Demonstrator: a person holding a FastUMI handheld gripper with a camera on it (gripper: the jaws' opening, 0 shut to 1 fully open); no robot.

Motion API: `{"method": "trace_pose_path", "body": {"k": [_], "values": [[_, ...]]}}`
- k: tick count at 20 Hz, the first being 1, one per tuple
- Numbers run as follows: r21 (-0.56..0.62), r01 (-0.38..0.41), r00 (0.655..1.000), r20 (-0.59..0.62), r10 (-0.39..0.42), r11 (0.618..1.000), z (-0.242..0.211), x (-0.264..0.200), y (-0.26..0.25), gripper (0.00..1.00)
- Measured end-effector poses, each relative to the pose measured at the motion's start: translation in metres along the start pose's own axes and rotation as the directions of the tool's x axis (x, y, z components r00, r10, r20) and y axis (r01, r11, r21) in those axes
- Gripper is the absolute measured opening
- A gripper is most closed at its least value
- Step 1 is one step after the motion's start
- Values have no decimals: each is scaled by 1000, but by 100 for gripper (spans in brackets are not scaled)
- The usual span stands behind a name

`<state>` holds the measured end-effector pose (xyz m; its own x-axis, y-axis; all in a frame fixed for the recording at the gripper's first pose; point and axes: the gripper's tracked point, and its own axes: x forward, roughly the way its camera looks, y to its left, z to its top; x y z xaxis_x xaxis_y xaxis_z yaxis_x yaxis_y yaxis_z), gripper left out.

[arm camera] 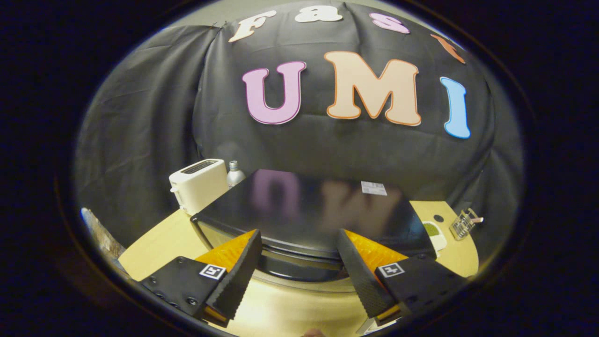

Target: Open the toaster oven, put the food inside, and close the toaster oven door.

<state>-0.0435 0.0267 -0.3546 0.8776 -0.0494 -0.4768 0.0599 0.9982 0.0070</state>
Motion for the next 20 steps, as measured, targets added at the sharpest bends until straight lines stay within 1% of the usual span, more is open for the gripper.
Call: {"method": "trace_pose_path", "body": {"k": [4,7,8,10,15,20], "values": [[-10,-22,1000,-8,22,1000,-11,-12,5,100],[60,-42,998,-44,45,997,-25,-26,9,100],[64,-47,998,-42,49,997,-27,-31,10,100],[36,-64,996,-55,66,997,-36,-41,14,100],[31,-114,986,-117,117,993,-68,-62,24,100],[40,-152,965,-210,157,988,-107,-79,32,100]]}}
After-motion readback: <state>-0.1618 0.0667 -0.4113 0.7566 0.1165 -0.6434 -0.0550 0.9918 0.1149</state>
